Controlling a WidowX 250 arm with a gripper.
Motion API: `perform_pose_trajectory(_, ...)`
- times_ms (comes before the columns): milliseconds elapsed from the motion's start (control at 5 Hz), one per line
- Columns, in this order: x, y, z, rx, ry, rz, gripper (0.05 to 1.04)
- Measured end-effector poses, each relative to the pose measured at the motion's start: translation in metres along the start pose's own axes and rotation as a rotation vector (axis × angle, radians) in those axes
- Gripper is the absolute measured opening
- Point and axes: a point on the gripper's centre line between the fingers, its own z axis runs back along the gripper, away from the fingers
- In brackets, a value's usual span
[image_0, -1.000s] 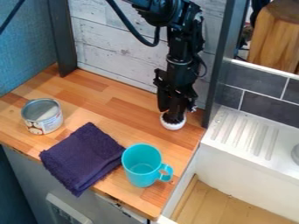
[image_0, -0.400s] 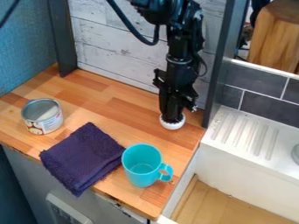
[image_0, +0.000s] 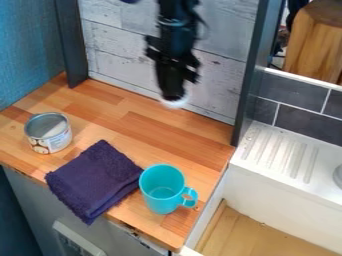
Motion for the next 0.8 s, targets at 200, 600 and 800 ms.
perform_pose_trajectory(200, -0.020, 0.045, 0.000, 0.044, 0.042, 0.130, 0.239)
perform_pose_trajectory(600, -0.050, 0.118, -0.002, 0.073, 0.026, 0.367, 0.239)
perform_pose_trajectory(800, -0.053, 0.125, -0.028, 0.053, 0.049, 0.408, 0.239)
